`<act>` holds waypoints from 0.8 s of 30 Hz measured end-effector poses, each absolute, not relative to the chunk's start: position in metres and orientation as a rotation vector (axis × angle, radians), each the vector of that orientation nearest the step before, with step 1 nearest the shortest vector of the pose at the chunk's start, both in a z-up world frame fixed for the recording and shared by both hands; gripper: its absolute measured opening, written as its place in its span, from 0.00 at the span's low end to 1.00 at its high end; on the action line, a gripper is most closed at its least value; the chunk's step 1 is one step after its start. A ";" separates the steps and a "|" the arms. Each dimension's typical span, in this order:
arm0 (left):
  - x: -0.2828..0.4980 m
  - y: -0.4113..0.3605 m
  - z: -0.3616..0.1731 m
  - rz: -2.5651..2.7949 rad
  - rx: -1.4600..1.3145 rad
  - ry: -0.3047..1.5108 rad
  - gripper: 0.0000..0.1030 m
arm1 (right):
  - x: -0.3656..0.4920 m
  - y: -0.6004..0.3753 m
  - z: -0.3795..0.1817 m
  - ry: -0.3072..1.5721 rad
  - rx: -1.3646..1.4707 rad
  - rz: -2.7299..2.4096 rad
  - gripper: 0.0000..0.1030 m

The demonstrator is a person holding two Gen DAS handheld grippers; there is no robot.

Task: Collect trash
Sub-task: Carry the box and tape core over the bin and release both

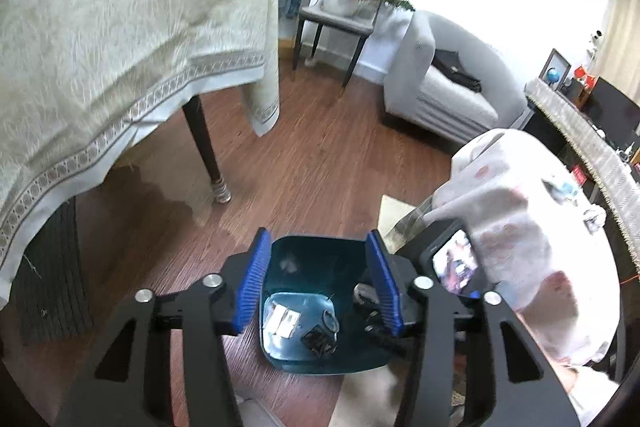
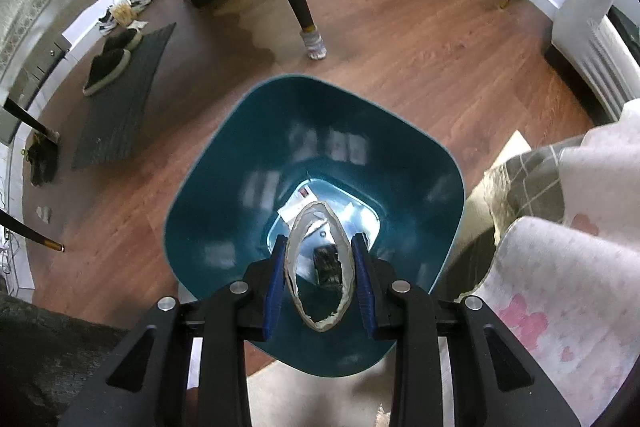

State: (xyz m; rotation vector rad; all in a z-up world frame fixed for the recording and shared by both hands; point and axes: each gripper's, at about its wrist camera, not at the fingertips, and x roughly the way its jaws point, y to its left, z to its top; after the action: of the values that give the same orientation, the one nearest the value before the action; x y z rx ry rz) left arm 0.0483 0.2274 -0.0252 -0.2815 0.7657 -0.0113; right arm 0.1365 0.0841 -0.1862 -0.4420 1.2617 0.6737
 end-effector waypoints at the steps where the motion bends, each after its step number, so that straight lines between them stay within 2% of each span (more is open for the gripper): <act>1: 0.048 0.226 -0.022 -0.012 -0.280 0.761 0.45 | 0.136 0.084 -0.189 1.267 -0.445 0.673 0.31; 6: 0.045 0.228 -0.005 0.006 -0.289 0.720 0.41 | 0.129 0.084 -0.201 1.292 -0.475 0.680 0.35; 7: 0.045 0.228 -0.001 0.007 -0.292 0.712 0.40 | 0.128 0.084 -0.204 1.303 -0.480 0.685 0.38; 8: 0.045 0.228 0.002 0.007 -0.295 0.706 0.40 | 0.127 0.083 -0.207 1.316 -0.487 0.693 0.47; 12: 0.043 0.225 0.014 0.004 -0.290 0.677 0.39 | 0.124 0.078 -0.209 1.325 -0.505 0.706 0.56; 24: 0.051 0.209 0.035 0.015 -0.292 0.632 0.39 | 0.119 0.060 -0.151 1.195 -0.444 0.754 0.56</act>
State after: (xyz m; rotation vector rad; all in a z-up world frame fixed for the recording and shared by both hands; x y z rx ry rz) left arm 0.0512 0.2093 0.0353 -0.2917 0.6316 0.0151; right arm 0.1189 0.0599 -0.1505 -0.4443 1.1946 0.7542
